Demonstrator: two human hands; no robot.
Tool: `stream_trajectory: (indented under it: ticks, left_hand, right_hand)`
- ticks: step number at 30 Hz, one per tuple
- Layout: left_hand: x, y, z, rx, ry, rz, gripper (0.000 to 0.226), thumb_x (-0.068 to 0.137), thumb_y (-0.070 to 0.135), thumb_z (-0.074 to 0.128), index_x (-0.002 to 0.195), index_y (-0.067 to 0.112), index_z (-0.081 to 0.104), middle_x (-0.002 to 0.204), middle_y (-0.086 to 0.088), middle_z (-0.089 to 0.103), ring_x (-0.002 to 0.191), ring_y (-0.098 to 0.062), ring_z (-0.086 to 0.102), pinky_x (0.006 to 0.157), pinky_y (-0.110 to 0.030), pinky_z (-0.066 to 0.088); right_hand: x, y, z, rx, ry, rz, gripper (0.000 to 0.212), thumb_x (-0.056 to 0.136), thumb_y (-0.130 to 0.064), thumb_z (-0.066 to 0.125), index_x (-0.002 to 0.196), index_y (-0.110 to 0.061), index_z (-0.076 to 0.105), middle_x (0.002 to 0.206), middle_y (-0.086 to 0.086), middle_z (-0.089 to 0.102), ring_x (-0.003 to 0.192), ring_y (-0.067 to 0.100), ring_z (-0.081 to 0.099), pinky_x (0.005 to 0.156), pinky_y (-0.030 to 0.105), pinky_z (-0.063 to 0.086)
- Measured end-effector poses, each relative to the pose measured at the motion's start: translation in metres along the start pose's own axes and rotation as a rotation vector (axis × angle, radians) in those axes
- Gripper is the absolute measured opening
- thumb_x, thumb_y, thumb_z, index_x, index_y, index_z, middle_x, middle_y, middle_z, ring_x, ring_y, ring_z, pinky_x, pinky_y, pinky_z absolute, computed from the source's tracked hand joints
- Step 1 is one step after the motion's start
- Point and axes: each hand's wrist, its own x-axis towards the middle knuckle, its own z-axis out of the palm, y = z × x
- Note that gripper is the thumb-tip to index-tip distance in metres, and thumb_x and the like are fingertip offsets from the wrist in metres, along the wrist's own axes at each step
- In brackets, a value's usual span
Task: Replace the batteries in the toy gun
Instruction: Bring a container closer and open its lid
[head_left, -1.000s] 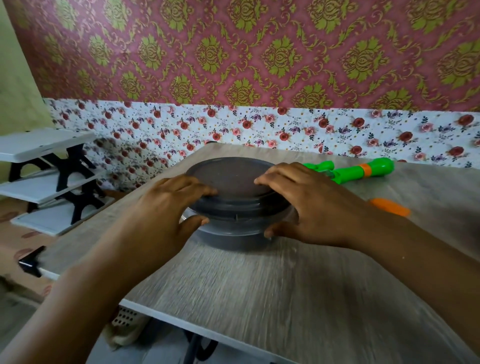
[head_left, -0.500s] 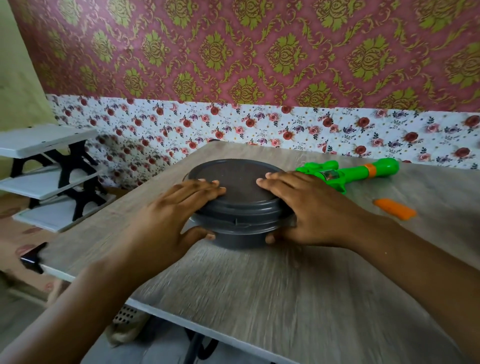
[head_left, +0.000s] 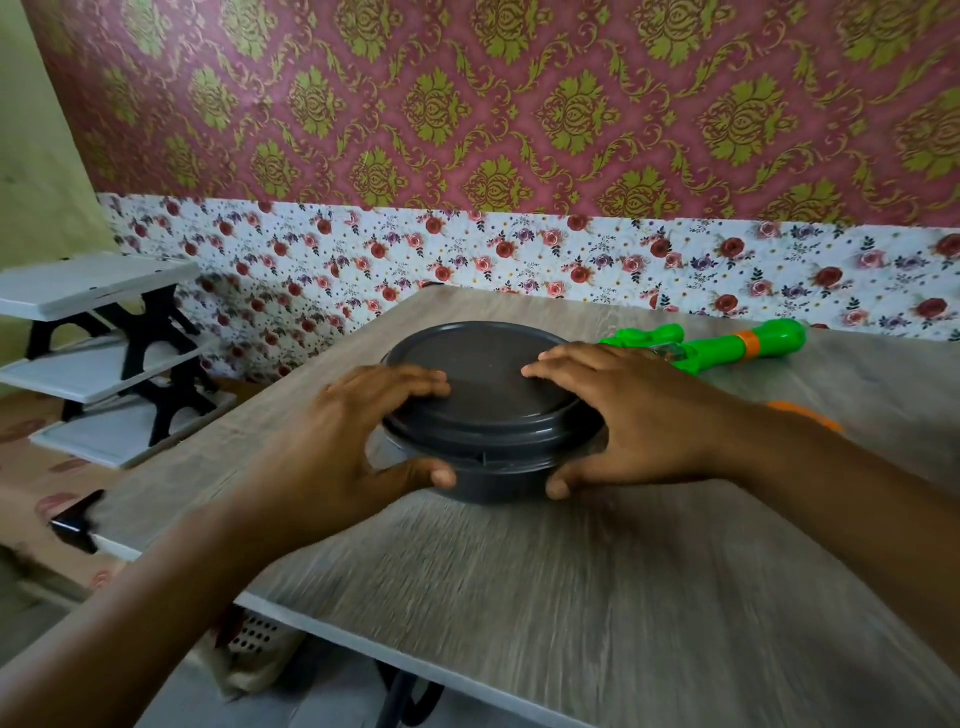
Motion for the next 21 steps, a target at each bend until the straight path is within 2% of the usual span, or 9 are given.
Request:
stream_trajectory:
  ticks: [2,4,6,9,12,14,16,19,21]
  left_hand:
    - [0.009,0.006,-0.004,-0.14,0.022,-0.225,0.075,0.074,0.08,0.024,0.129,0.034,0.044,0.125,0.02,0.041,0.117,0.001,0.037,0.093,-0.022,0.035]
    - [0.027,-0.001,-0.003,-0.252,0.054,-0.48,0.071,0.078,0.07,0.029,0.13,0.024,0.045,0.13,0.007,0.048,0.118,-0.012,0.046,0.098,-0.036,0.042]
    - [0.049,-0.015,0.001,-0.497,0.05,-0.734,0.071,0.083,0.065,0.039,0.129,0.011,0.047,0.129,-0.009,0.055,0.115,-0.024,0.053,0.099,-0.045,0.045]
    - [0.073,-0.028,0.003,-0.926,0.003,-1.034,0.051,0.091,0.047,0.049,0.12,0.006,0.053,0.108,-0.012,0.065,0.096,-0.025,0.062,0.074,-0.034,0.051]
    - [0.079,-0.034,0.011,-0.978,-0.054,-1.085,0.044,0.087,0.043,0.058,0.111,0.006,0.062,0.085,-0.008,0.069,0.07,-0.021,0.064,0.057,-0.029,0.052]
    - [0.081,-0.038,0.018,-0.914,-0.009,-1.091,0.039,0.087,0.039,0.06,0.106,0.006,0.063,0.078,-0.007,0.067,0.062,-0.019,0.062,0.053,-0.028,0.051]
    - [0.083,-0.039,0.018,-0.852,0.026,-1.067,0.034,0.088,0.035,0.06,0.104,0.005,0.063,0.078,-0.008,0.066,0.063,-0.02,0.061,0.058,-0.03,0.052]
    - [0.087,-0.041,0.019,-0.778,0.022,-1.003,0.03,0.09,0.031,0.058,0.104,0.006,0.064,0.086,-0.012,0.067,0.07,-0.022,0.061,0.074,-0.036,0.054]
    - [0.088,-0.041,0.019,-0.761,0.023,-0.981,0.028,0.091,0.031,0.056,0.105,0.008,0.064,0.087,-0.012,0.067,0.074,-0.022,0.062,0.077,-0.037,0.055]
  right_hand:
    - [0.005,-0.002,-0.015,0.17,-0.065,0.052,0.094,0.057,-0.074,0.049,0.139,-0.03,0.035,0.144,-0.007,0.037,0.13,0.012,0.037,0.102,0.027,0.032]
    - [0.017,0.0,-0.022,0.318,-0.026,0.116,0.078,0.067,-0.069,0.042,0.132,-0.026,0.045,0.135,-0.004,0.049,0.12,0.012,0.046,0.092,0.024,0.036]
    - [0.036,0.001,-0.02,0.311,0.039,0.148,0.064,0.082,-0.062,0.039,0.128,-0.019,0.05,0.133,0.004,0.053,0.117,0.018,0.049,0.095,0.03,0.04]
    - [0.066,0.0,-0.01,0.275,0.015,0.157,0.064,0.09,-0.056,0.036,0.137,-0.014,0.04,0.145,0.009,0.04,0.131,0.023,0.039,0.106,0.032,0.031]
    - [0.087,-0.001,0.007,0.195,-0.107,0.176,0.075,0.088,-0.064,0.025,0.147,-0.018,0.017,0.158,0.001,0.011,0.144,0.016,0.011,0.115,0.031,0.011]
    - [0.093,0.002,0.014,0.148,-0.149,0.198,0.077,0.087,-0.067,0.018,0.148,-0.021,0.01,0.159,-0.002,0.003,0.145,0.014,0.002,0.117,0.033,0.005]
    - [0.095,0.004,0.015,0.136,-0.158,0.209,0.077,0.087,-0.067,0.016,0.149,-0.022,0.007,0.158,-0.004,0.001,0.145,0.013,0.0,0.117,0.033,0.004]
    - [0.095,0.006,0.016,0.139,-0.14,0.207,0.075,0.087,-0.067,0.016,0.148,-0.024,0.009,0.158,-0.005,0.001,0.145,0.013,0.001,0.117,0.037,0.006]
    - [0.094,0.006,0.016,0.155,-0.12,0.21,0.074,0.087,-0.067,0.017,0.148,-0.025,0.01,0.158,-0.006,0.002,0.145,0.013,0.002,0.116,0.039,0.008]
